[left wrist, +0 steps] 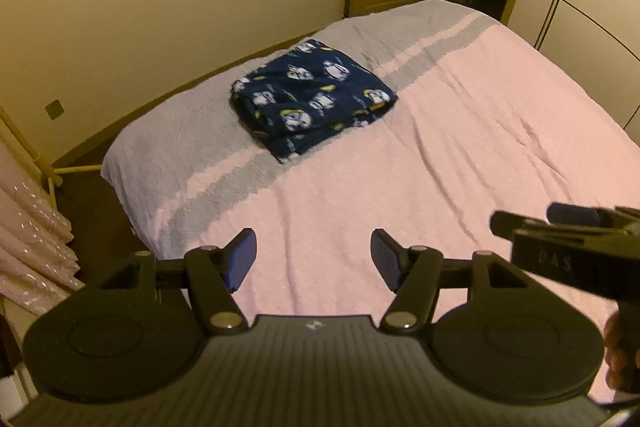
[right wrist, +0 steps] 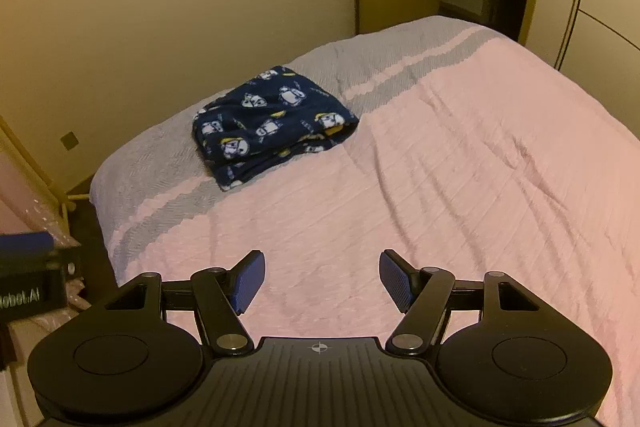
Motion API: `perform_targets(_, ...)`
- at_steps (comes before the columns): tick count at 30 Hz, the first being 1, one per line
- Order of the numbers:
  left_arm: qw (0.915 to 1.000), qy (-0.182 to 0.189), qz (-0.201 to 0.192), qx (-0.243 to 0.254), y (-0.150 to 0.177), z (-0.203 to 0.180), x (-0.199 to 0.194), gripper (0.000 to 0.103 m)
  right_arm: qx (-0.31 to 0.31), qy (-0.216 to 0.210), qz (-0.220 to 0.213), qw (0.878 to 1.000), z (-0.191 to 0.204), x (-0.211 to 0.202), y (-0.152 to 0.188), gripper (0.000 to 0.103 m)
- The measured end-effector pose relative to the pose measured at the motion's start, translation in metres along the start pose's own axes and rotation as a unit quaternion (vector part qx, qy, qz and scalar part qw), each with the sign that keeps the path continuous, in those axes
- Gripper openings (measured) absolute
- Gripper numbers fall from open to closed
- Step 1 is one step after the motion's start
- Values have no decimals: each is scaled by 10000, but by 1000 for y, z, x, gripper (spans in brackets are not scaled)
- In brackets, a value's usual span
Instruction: Fold clothes
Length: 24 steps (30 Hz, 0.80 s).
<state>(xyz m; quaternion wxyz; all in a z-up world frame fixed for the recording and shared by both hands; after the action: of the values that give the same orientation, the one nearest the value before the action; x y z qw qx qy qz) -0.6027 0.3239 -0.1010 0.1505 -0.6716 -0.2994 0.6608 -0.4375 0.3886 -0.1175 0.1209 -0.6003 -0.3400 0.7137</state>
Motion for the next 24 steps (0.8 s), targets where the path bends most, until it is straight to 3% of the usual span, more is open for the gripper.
perform_targets(10,9995,-173,128,-240,-4,-20,17,60,-195,-192,148,9995,-22,19,-11,67)
perform_targets(24,9980,-430,213,-420,-36,-23,72,60,-543,-169,415,9975,-39,85,-44,67)
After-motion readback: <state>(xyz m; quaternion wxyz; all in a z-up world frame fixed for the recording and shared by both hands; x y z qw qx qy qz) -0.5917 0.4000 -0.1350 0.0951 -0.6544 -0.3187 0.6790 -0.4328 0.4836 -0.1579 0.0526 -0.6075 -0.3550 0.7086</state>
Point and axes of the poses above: each gripper's, at about its wrist camera, not at the fingertips, and x roughly the way its jaws point, z to its left, y to its underside, the point moved 6 cm from there along x, roughly the way its jaws point, and after that the axes turned 4 degrees about y, right-handed, at the moved point
